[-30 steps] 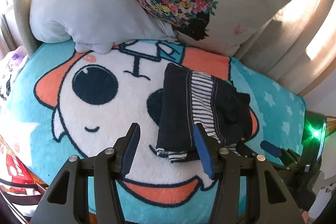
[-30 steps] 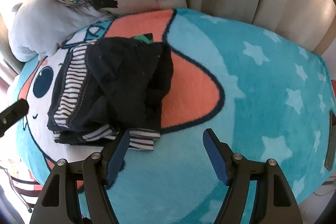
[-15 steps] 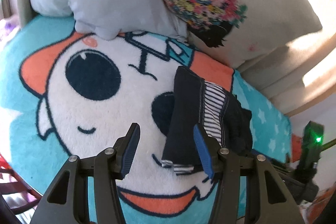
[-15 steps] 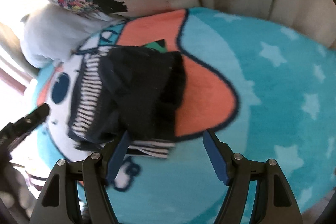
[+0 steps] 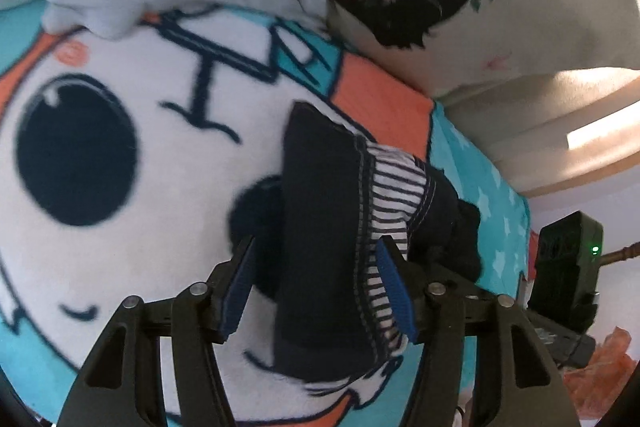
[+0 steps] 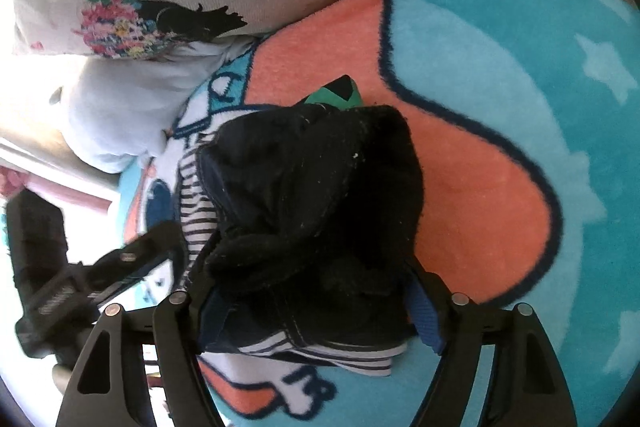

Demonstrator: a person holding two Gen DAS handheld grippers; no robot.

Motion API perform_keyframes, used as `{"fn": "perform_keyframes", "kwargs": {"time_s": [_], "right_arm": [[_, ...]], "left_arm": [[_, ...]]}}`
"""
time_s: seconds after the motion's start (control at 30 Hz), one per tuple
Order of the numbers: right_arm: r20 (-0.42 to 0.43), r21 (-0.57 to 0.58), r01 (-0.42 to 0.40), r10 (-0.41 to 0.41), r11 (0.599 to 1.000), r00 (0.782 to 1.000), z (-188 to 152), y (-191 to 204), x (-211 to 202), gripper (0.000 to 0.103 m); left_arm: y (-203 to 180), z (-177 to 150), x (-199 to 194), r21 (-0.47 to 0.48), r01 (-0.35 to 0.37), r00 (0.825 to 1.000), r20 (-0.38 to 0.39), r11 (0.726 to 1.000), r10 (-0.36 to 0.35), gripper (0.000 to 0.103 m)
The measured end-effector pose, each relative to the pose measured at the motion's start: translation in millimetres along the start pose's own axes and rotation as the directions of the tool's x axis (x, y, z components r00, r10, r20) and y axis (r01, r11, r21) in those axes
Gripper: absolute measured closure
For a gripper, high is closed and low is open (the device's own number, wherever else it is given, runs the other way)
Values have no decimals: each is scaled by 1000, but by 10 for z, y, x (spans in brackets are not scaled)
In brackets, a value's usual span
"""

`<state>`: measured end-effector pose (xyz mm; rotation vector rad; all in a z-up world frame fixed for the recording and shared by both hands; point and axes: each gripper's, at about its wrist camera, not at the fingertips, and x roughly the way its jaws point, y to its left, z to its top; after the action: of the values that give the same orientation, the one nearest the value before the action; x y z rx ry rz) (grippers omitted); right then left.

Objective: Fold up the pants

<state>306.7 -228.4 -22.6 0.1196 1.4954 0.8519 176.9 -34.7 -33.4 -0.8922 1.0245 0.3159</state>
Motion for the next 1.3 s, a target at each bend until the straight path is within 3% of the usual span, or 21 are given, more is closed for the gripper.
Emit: {"fn": "perform_keyframes", "kwargs": {"time_s": [0.17,0.33,0.4,0.43,0.47,0.5,0.63,0.93,1.2,1.3], "right_arm": [[25,106,-170,169,980,985,33,-227,-208,22],[18,84,-131,130,988,991,114,-151,-138,24],[7,88,-105,104,991,995,146,-137,-31,30],[19,88,-81,80,993,997,190,-125,61,33],[31,89,-70,68,994,997,196,-117,61,41],[28,95,-66,63,993,998,203,-112,67,55],[31,92,-84,82,992,996,160,-18,1,65],[81,14,-130,129,991,988,214,569,-229,66],[42,-24,-75,76,997,996,173,928,113,66],[42,-33,-32,33,999,999,167,973,248,65]], "left_arm": [[-33,-13,88,6,26,999,-21,1000,-26,44],[-42,-19,245,-15,51,997,-58,999,-52,43],[-73,-31,274,-10,53,997,-54,999,-54,43],[-98,-39,278,2,52,997,-61,999,-52,49],[-130,-47,281,9,75,994,-83,997,-74,67],[-171,-53,258,23,71,994,-80,997,-69,70],[-315,-86,58,90,61,997,-47,994,-57,75],[-146,9,-545,116,51,997,46,992,-57,75],[268,120,-454,119,-38,999,6,992,37,74],[403,176,-400,115,-60,998,1,992,60,69]]}}
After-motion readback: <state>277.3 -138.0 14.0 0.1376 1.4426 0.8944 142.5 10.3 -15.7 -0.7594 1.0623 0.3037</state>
